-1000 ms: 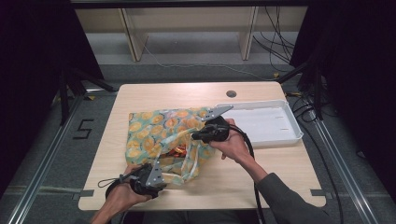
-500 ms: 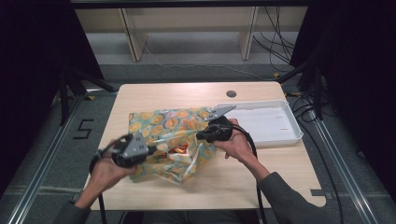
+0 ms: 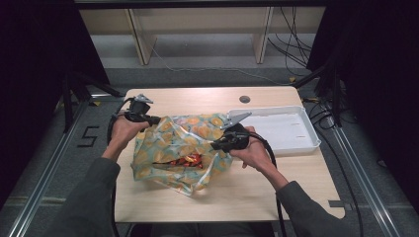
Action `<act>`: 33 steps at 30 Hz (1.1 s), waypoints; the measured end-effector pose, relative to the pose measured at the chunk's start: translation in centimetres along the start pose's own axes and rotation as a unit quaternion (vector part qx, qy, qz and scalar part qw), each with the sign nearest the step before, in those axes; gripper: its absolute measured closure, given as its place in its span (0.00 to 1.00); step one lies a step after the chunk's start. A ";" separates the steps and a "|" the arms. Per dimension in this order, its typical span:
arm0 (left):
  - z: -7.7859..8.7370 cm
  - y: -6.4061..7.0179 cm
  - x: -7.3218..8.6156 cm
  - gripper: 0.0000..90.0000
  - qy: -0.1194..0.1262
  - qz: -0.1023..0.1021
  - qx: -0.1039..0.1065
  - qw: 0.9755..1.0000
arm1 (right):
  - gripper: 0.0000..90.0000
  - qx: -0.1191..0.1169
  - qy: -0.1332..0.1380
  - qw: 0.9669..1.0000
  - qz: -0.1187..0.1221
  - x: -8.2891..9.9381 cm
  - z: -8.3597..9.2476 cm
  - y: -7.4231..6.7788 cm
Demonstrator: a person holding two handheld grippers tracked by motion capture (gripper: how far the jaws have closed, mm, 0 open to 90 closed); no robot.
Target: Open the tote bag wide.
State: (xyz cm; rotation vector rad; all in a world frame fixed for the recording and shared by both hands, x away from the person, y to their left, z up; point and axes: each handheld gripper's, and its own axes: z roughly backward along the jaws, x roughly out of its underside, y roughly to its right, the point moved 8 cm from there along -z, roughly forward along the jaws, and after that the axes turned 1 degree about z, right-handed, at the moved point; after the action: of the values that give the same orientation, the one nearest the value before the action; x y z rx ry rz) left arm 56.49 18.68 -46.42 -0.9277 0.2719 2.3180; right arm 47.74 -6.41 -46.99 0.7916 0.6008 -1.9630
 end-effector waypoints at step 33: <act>4.2 11.8 8.8 0.39 0.002 -0.096 -0.023 0.995 | 0.96 -0.001 -0.028 0.998 -0.048 1.8 -1.0 1.2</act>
State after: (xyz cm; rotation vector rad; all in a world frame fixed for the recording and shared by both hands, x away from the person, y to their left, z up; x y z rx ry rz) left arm 41.97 15.16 -49.77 -0.9378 0.1257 2.1531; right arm 48.36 -7.35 -49.09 0.7157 0.6169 -2.0641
